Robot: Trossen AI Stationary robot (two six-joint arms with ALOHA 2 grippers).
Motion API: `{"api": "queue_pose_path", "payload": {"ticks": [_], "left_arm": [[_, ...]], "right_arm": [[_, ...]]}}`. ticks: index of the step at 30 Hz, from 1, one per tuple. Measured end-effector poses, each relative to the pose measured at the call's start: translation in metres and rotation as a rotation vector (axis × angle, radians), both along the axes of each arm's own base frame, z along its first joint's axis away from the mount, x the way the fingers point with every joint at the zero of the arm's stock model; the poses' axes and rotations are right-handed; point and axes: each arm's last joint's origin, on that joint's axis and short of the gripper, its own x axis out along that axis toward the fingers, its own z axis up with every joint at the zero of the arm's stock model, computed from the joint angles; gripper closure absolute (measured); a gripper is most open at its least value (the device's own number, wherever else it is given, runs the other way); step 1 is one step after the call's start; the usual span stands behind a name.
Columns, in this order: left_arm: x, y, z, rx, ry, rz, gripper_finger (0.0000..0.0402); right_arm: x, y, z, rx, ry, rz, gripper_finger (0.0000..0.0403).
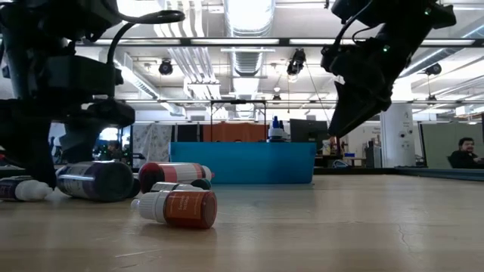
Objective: Pick & Place food coloring
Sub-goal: Put the large purple food coloring bottle into the bin
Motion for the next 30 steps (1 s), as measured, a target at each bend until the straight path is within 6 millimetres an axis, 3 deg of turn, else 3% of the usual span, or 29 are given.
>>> {"api": "queue_pose_path", "payload": {"ticks": [9, 15, 19, 24, 30], "left_arm": [[-0.001, 0.000, 0.010, -0.051, 0.097, 0.038, 0.0336], [-0.007, 0.005, 0.045, -0.038, 0.204, 0.091, 0.0373], [-0.007, 0.009, 0.066, -0.102, 0.169, 0.135, 0.0399], [-0.004, 0.009, 0.058, -0.100, 0.113, 0.131, 0.0382], [-0.002, 0.008, 0.043, -0.095, 0.126, 0.143, 0.0305]], "right_arm": [[-0.001, 0.000, -0.002, -0.002, 0.005, -0.006, 0.0220], [-0.001, -0.001, -0.002, -0.032, 0.000, -0.022, 0.0220], [-0.001, -0.002, -0.001, -0.063, -0.006, -0.039, 0.0220], [-0.002, -0.002, -0.002, -0.070, -0.007, -0.043, 0.0220], [-0.002, -0.002, -0.002, -0.068, -0.003, -0.041, 0.0220]]}}
